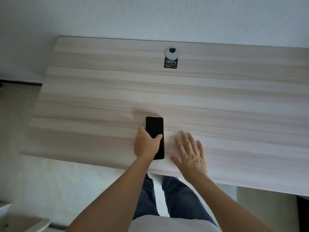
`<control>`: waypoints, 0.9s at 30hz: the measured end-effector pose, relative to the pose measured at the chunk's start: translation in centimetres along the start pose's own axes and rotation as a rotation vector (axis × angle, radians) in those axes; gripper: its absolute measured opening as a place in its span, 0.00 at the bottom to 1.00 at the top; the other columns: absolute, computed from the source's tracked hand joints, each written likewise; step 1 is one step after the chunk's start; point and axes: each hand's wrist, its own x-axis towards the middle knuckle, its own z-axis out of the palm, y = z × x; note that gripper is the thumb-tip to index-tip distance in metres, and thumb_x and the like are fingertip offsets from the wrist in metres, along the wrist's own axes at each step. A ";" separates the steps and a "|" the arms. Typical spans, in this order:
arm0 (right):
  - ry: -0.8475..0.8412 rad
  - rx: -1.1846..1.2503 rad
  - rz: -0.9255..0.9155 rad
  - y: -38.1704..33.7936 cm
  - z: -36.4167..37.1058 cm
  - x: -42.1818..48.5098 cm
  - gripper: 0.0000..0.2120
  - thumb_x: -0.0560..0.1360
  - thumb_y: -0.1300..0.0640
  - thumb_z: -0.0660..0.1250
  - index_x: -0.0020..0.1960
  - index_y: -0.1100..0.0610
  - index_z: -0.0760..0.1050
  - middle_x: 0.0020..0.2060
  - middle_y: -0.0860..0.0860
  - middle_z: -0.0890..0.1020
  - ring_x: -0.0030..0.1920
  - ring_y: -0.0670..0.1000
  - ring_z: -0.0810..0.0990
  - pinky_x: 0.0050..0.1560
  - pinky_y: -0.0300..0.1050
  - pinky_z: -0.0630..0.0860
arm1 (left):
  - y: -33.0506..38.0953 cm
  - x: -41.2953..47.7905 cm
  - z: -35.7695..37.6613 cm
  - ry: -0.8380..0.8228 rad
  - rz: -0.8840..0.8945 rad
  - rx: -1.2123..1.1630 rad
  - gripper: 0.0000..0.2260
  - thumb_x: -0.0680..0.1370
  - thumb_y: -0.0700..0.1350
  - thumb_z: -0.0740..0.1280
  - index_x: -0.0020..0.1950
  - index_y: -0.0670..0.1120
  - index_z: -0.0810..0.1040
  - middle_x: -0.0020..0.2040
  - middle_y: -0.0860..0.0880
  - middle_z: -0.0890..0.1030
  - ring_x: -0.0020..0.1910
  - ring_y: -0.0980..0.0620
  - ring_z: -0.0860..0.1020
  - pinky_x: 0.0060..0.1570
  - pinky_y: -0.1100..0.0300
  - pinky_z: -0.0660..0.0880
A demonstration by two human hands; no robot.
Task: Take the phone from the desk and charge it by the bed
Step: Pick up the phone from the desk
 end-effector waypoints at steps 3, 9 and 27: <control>-0.020 0.010 0.000 -0.1 -0.4 -0.1 0.34 0.78 0.34 0.46 0.80 0.46 0.42 0.80 0.47 0.39 0.79 0.52 0.36 0.77 0.58 0.41 | -0.3 -0.1 -0.2 -0.038 -0.003 -0.115 0.16 0.78 0.52 0.67 0.56 0.43 0.68 0.49 0.45 0.77 0.46 0.43 0.78 0.40 0.52 0.74; -0.081 0.223 0.021 -0.9 -3.6 0.2 0.32 0.81 0.42 0.53 0.80 0.48 0.44 0.81 0.48 0.46 0.80 0.52 0.41 0.79 0.56 0.45 | -0.5 -0.7 -1.9 -0.125 0.018 -0.384 0.08 0.80 0.50 0.65 0.53 0.46 0.73 0.47 0.48 0.78 0.48 0.45 0.78 0.51 0.47 0.77; 0.137 1.145 0.024 -9.7 -15.3 -4.5 0.15 0.82 0.48 0.56 0.46 0.57 0.73 0.29 0.54 0.80 0.26 0.47 0.75 0.29 0.44 0.70 | 2.0 -7.8 -12.8 -0.293 0.231 -0.941 0.07 0.79 0.48 0.67 0.53 0.46 0.73 0.48 0.42 0.83 0.44 0.44 0.85 0.39 0.53 0.82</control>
